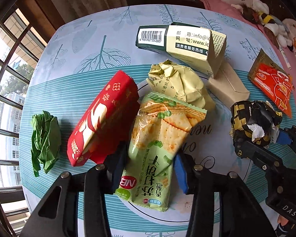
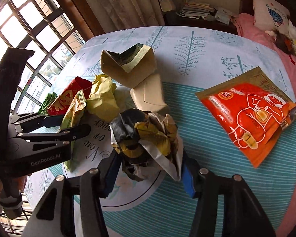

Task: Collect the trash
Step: 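Grasp the cracker wrapper with the left tool while the right tool grasps the foil wrapper, then carry the cracker wrapper and foil wrapper down over the bin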

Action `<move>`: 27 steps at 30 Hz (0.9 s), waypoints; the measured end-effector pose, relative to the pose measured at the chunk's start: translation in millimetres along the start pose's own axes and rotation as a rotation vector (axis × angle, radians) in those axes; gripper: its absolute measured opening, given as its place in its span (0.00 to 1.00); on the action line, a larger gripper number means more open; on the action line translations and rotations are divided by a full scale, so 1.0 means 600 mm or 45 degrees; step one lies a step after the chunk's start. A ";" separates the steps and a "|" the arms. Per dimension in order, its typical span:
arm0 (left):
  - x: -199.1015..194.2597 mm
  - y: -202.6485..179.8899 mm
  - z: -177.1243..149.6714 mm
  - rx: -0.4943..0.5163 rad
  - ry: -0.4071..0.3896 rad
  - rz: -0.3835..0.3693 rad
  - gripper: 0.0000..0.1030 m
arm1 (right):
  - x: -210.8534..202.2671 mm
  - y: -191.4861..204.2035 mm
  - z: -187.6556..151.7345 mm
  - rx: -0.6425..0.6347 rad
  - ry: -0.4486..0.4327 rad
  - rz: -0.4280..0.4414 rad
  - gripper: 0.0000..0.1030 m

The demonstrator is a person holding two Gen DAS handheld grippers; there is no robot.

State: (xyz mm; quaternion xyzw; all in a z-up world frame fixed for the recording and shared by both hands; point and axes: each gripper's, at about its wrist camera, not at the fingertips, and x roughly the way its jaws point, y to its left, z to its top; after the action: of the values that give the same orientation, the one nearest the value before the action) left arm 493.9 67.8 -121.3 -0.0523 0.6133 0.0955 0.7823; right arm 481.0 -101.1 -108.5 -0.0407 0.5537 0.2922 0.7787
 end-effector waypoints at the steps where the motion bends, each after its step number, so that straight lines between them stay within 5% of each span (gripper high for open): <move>1: -0.002 0.000 -0.001 0.001 -0.006 -0.014 0.36 | -0.002 0.001 -0.001 0.000 -0.003 0.004 0.47; 6: -0.029 -0.006 -0.020 0.003 -0.033 -0.048 0.21 | -0.014 0.001 -0.006 0.013 -0.006 0.037 0.33; 15: -0.100 -0.014 -0.083 -0.031 -0.085 -0.115 0.20 | -0.055 0.010 -0.041 0.091 -0.025 0.095 0.31; 27: -0.196 0.015 -0.240 0.041 -0.133 -0.172 0.21 | -0.119 0.095 -0.152 0.150 0.010 0.126 0.31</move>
State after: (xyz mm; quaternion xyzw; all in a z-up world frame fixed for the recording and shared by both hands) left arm 328.4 37.9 -42.0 -0.0758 0.5681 0.0353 0.8187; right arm 360.6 -118.6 -65.4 0.0317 0.5745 0.2970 0.7620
